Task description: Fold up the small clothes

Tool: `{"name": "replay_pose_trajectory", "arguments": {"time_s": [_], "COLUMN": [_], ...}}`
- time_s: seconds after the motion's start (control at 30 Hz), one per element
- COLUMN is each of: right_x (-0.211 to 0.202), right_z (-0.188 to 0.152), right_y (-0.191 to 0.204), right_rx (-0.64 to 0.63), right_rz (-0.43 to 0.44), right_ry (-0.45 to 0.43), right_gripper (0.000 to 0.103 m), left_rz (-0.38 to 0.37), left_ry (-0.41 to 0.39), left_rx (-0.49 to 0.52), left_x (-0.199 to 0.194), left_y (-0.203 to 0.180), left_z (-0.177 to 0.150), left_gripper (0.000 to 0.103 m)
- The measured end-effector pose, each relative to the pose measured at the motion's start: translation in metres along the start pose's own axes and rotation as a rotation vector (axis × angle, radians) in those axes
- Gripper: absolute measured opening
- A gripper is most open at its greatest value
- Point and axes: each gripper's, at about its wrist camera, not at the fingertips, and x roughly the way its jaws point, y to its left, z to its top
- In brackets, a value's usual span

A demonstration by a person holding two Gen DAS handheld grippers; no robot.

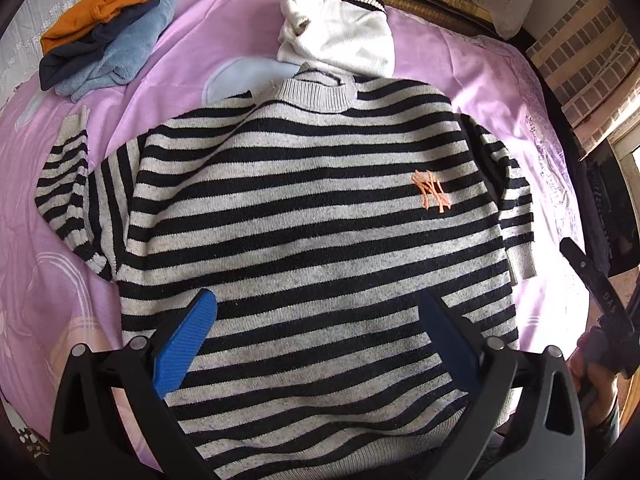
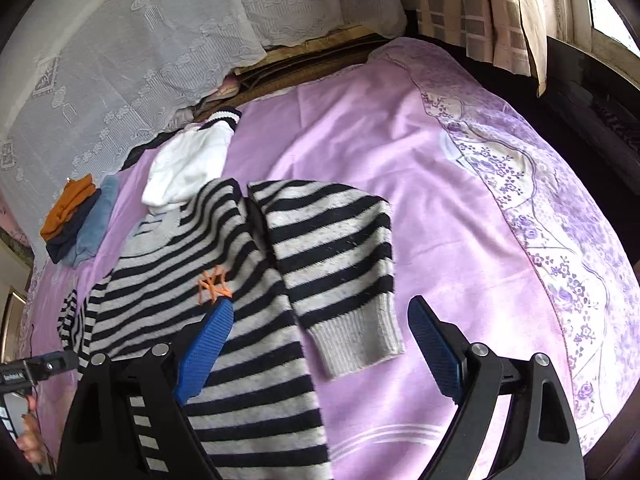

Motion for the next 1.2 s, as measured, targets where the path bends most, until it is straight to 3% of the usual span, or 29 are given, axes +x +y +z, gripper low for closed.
{"name": "replay_pose_trajectory", "arguments": {"time_s": [0.23, 0.47, 0.53, 0.57, 0.6, 0.7, 0.77, 0.97, 1.07, 1.13, 1.2], "right_x": [0.035, 0.058, 0.067, 0.068, 0.067, 0.054, 0.044, 0.028, 0.041, 0.064, 0.091], "right_z": [-0.025, -0.021, -0.018, -0.014, -0.008, 0.022, 0.055, 0.158, 0.174, 0.166, 0.141], "right_y": [-0.005, -0.03, -0.031, -0.033, -0.035, -0.05, -0.068, -0.162, -0.189, -0.197, -0.217], "right_rx": [-0.202, -0.182, -0.176, -0.162, -0.137, -0.055, 0.003, 0.197, 0.229, 0.23, 0.345], "right_rz": [0.011, 0.111, 0.171, 0.213, 0.267, 0.378, 0.403, 0.281, 0.235, 0.174, 0.137], "right_ry": [0.073, 0.15, 0.179, 0.181, 0.188, 0.129, 0.056, -0.168, -0.127, -0.028, 0.102], "right_gripper": [0.089, 0.086, 0.061, 0.027, 0.011, 0.01, 0.01, 0.009, 0.009, 0.009, 0.013], "left_rz": [0.111, 0.133, 0.151, 0.159, 0.167, 0.203, 0.242, 0.343, 0.373, 0.384, 0.406], "left_ry": [-0.005, 0.006, 0.01, 0.013, 0.017, 0.013, -0.006, -0.053, -0.064, -0.073, -0.075], "left_rx": [0.018, -0.004, 0.007, 0.013, 0.017, 0.032, 0.034, 0.022, 0.055, 0.08, 0.104], "left_x": [0.027, 0.052, 0.057, 0.06, 0.063, 0.066, 0.064, 0.066, 0.073, 0.081, 0.091], "left_y": [-0.026, -0.052, -0.063, -0.069, -0.073, -0.082, -0.081, -0.073, -0.077, -0.081, -0.086], "left_z": [-0.004, -0.013, -0.015, -0.016, -0.017, -0.015, -0.011, 0.005, 0.012, 0.019, 0.022], "left_gripper": [0.098, 0.098, 0.098, 0.098, 0.098, 0.098, 0.098, 0.098, 0.098, 0.098, 0.098]}}
